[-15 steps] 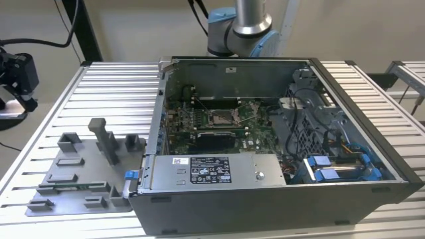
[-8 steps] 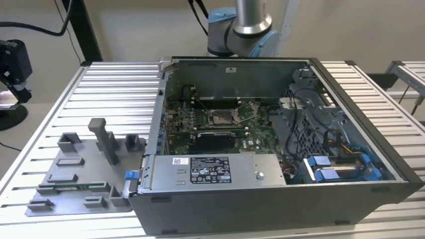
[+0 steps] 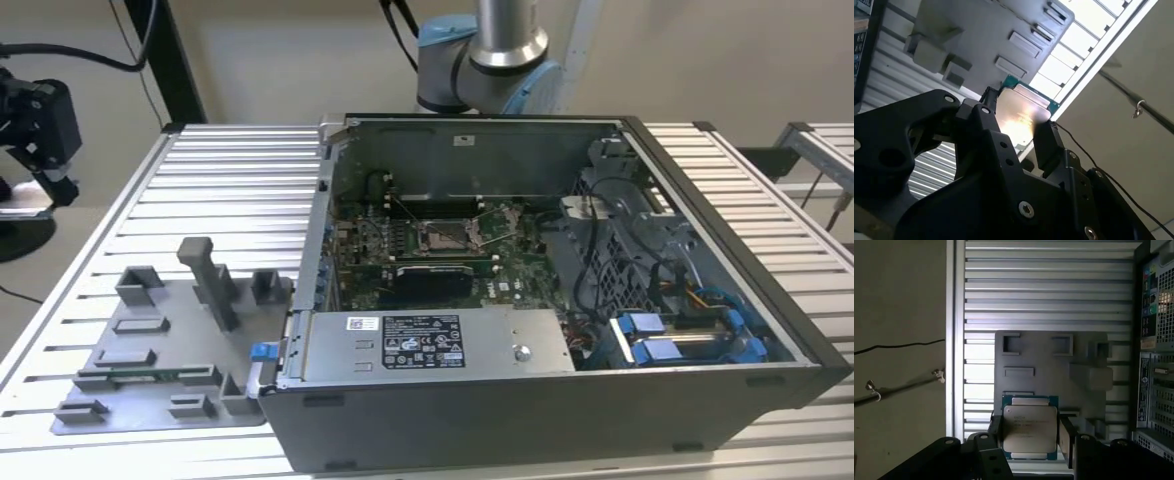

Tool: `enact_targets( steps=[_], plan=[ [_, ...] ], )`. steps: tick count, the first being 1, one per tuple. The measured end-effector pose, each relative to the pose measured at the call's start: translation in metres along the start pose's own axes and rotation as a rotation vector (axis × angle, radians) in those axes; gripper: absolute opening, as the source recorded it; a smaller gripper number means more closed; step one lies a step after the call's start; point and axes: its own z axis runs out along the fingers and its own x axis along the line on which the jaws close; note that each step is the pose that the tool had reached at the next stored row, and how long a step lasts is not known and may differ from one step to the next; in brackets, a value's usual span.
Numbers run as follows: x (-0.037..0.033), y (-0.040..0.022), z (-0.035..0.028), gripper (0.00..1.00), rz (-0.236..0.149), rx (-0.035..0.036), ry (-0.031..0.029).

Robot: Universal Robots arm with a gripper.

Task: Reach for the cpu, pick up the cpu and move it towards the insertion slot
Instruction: 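Pick up the cpu and move it towards the insertion slot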

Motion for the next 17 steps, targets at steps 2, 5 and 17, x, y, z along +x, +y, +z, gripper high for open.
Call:
enact_targets(
  steps=[2,5,17],
  plan=[
    [-0.0091,0.0001,0.0000,0.00,0.000,0.0000,0.0001],
    [-0.0226,0.0002,0.0000,0.00,0.000,0.0001,0.0002],
    [-0.0772,0.0005,0.0020,0.00,0.000,0.0001,0.0002]
  ],
)
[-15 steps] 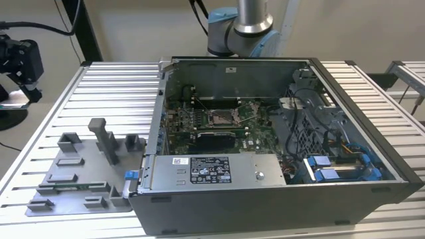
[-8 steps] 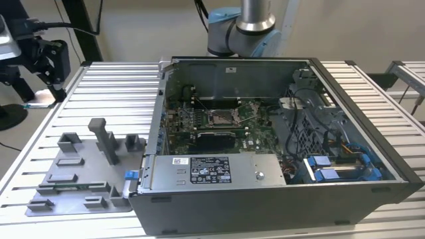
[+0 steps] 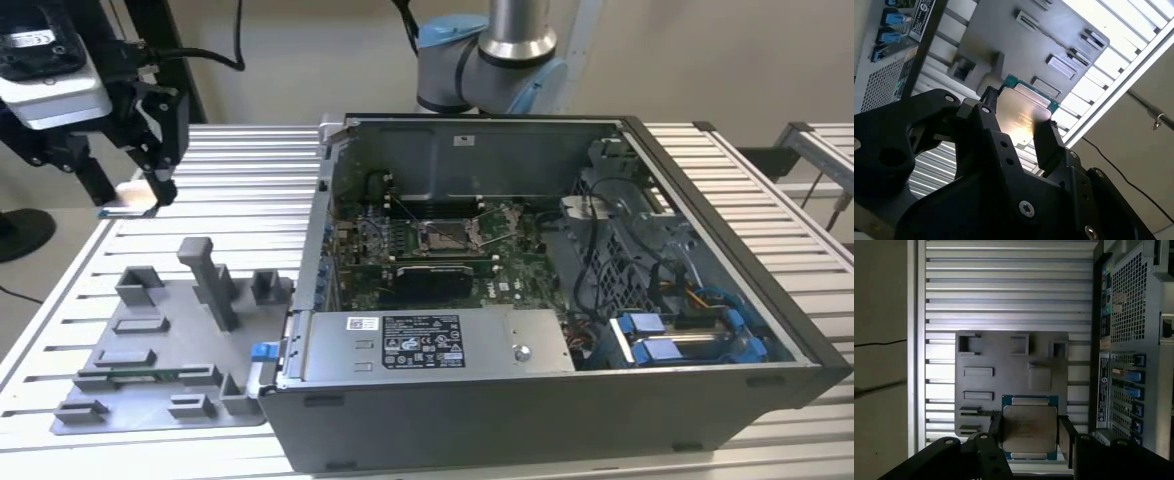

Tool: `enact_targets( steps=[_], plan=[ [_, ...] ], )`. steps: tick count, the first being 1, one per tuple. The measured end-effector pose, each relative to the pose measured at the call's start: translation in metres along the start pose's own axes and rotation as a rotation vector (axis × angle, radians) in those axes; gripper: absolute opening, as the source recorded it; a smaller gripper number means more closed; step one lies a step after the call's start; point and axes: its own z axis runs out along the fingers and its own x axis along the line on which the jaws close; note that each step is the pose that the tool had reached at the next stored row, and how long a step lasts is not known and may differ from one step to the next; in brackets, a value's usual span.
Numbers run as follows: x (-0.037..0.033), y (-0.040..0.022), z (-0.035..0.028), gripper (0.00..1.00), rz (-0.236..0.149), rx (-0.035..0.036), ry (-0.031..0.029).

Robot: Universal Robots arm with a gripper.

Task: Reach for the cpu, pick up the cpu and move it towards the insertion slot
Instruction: 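Pick up the cpu and move it towards the insertion slot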

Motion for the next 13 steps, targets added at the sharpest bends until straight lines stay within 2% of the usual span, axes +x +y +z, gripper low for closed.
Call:
enact_targets(
  steps=[13],
  plan=[
    [-0.0590,0.0003,0.0028,0.00,0.000,0.0000,-0.0001]
  ],
)
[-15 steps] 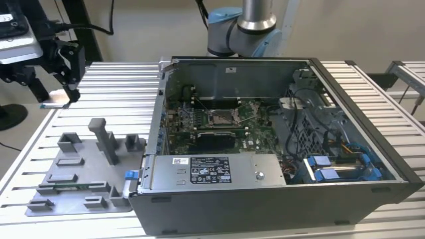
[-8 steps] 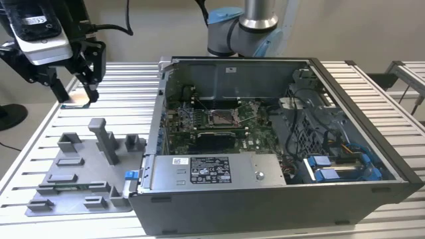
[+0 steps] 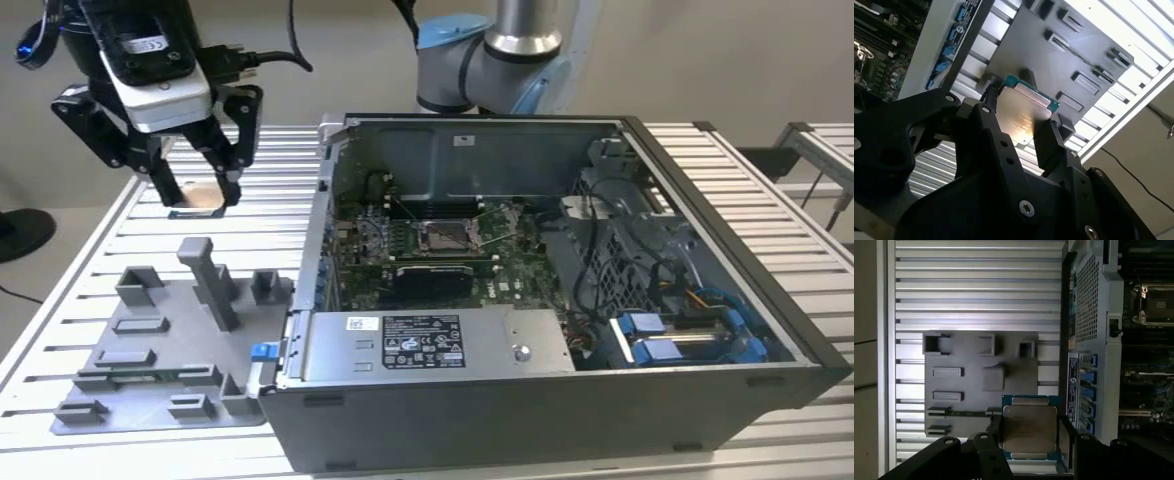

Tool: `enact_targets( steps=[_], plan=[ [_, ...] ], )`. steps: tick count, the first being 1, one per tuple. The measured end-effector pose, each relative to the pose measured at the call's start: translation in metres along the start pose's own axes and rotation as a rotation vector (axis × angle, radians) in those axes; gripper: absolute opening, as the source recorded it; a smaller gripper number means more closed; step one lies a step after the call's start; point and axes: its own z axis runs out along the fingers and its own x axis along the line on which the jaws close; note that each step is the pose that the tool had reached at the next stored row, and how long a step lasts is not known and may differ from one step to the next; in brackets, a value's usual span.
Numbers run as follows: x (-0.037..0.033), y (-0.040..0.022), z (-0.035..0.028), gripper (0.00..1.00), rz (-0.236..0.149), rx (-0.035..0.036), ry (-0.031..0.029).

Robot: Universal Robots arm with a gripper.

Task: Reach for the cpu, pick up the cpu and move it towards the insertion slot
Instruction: 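Pick up the cpu and move it towards the insertion slot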

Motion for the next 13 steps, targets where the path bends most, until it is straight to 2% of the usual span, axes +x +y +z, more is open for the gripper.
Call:
enact_targets(
  steps=[13],
  plan=[
    [-0.0590,0.0003,0.0021,0.00,0.000,-0.0001,0.0000]
  ],
)
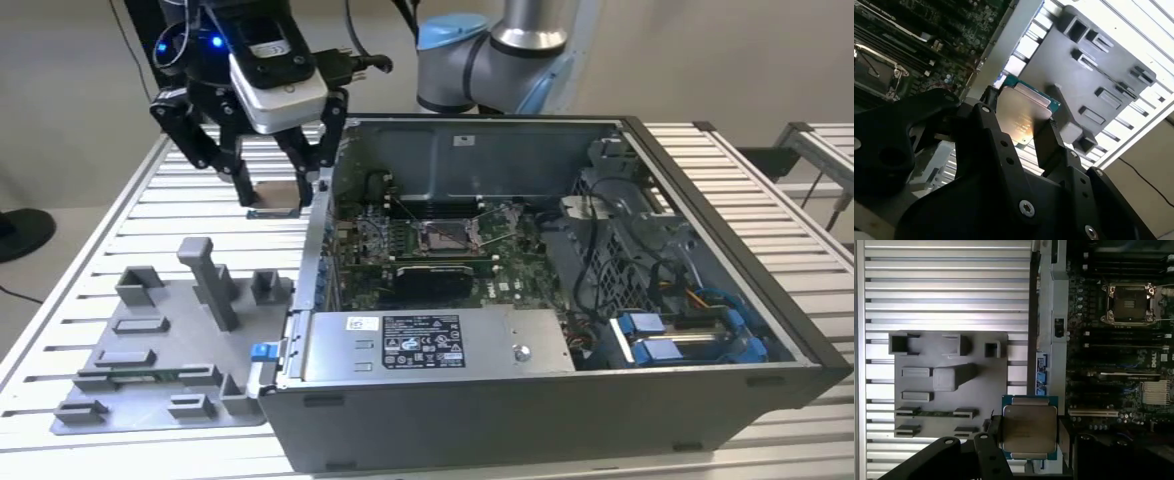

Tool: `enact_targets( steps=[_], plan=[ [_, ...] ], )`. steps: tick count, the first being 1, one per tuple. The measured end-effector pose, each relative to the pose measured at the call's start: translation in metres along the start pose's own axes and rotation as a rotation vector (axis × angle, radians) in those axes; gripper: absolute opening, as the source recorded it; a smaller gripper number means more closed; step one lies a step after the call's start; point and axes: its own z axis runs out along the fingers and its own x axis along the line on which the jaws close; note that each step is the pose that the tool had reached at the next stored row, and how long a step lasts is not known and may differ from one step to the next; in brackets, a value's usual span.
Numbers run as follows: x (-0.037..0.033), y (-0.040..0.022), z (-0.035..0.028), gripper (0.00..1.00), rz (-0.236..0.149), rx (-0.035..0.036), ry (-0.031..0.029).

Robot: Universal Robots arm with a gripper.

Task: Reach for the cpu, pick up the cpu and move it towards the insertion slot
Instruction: 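Pick up the cpu and move it towards the insertion slot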

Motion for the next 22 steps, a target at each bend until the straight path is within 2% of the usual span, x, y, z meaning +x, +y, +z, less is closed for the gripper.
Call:
enact_targets(
  steps=[22],
  plan=[
    [-0.1002,0.0006,0.0032,0.00,0.000,0.0001,0.0001]
  ],
)
